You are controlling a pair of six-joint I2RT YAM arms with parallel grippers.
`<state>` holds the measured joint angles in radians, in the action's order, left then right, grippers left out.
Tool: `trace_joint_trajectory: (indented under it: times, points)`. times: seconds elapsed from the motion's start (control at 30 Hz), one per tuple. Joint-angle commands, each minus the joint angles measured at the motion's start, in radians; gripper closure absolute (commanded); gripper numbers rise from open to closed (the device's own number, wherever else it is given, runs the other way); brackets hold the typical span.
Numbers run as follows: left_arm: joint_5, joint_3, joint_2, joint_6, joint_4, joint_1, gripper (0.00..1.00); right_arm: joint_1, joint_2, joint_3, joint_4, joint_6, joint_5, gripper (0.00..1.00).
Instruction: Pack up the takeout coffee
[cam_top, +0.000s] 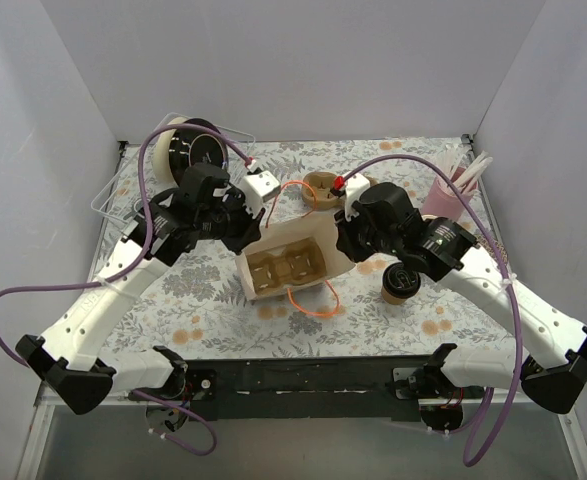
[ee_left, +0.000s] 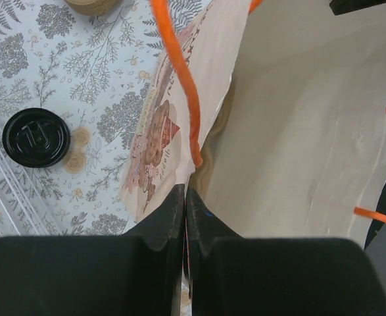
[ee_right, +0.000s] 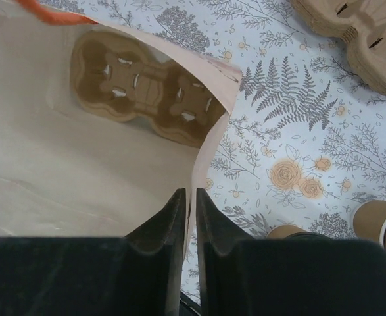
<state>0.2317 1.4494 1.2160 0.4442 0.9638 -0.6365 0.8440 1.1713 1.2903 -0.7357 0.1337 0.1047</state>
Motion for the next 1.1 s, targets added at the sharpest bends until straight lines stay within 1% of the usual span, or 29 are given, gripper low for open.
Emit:
trace_joint_trajectory:
  times: [0.0,0.03,0.07,0.1,0.17,0.2,0.3,0.37,0.4,0.5,0.6,0.67,0.7,0.77,0.8,0.9,1.07]
  points:
    - [-0.006,-0.023,-0.059,-0.042,-0.048,0.006,1.0,-0.005,-0.039,0.081,0.001,0.059,0.013,0.7]
    - [-0.012,-0.041,-0.085,-0.071,-0.065,0.006,1.0,-0.005,-0.054,0.086,0.01,0.063,0.015,0.64]
    - [-0.014,-0.064,-0.104,-0.138,-0.091,0.006,1.0,-0.005,-0.074,0.084,0.028,0.063,0.013,0.58]
    - [-0.009,-0.116,-0.121,-0.168,-0.153,0.006,1.0,-0.005,-0.117,0.078,0.057,0.055,0.018,0.47]
    - [-0.046,-0.158,-0.166,-0.222,-0.227,0.006,1.0,-0.006,-0.156,0.069,0.071,0.058,0.05,0.37]
    - [-0.049,-0.168,-0.171,-0.234,-0.267,0.006,1.0,-0.005,-0.189,0.067,0.071,0.063,0.094,0.35]
    - [-0.049,-0.202,-0.177,-0.278,-0.299,0.006,1.0,-0.005,-0.222,0.069,0.035,0.067,0.162,0.33]
    - [-0.072,-0.244,-0.197,-0.306,-0.336,0.006,1.0,-0.006,-0.225,0.069,-0.029,0.093,0.26,0.34]
    - [-0.084,-0.253,-0.213,-0.323,-0.388,0.006,1.0,-0.006,-0.217,0.072,-0.062,0.11,0.345,0.34]
    - [-0.097,-0.253,-0.205,-0.377,-0.442,0.006,1.0,-0.013,-0.178,0.084,-0.178,0.142,0.397,0.35]
    - [-0.065,-0.216,-0.181,-0.387,-0.415,0.006,1.0,-0.031,-0.11,0.096,-0.289,0.155,0.389,0.33]
    - [-0.052,-0.225,-0.2,-0.36,-0.425,0.006,1.0,-0.043,-0.087,0.093,-0.326,0.164,0.36,0.32]
    - [-0.07,-0.251,-0.219,-0.345,-0.46,0.006,1.0,-0.048,-0.076,0.092,-0.358,0.176,0.356,0.32]
    - [-0.089,-0.279,-0.266,-0.299,-0.485,0.006,1.0,-0.071,-0.078,0.073,-0.372,0.181,0.314,0.31]
    - [-0.103,-0.3,-0.28,-0.285,-0.5,0.006,1.0,-0.078,-0.088,0.06,-0.367,0.179,0.272,0.29]
    - [-0.146,-0.34,-0.337,-0.236,-0.502,0.006,1.0,-0.115,-0.111,-0.002,-0.363,0.19,0.208,0.25]
    - [-0.111,-0.392,-0.406,-0.21,-0.481,0.006,1.0,-0.169,-0.104,-0.063,-0.37,0.219,0.142,0.19]
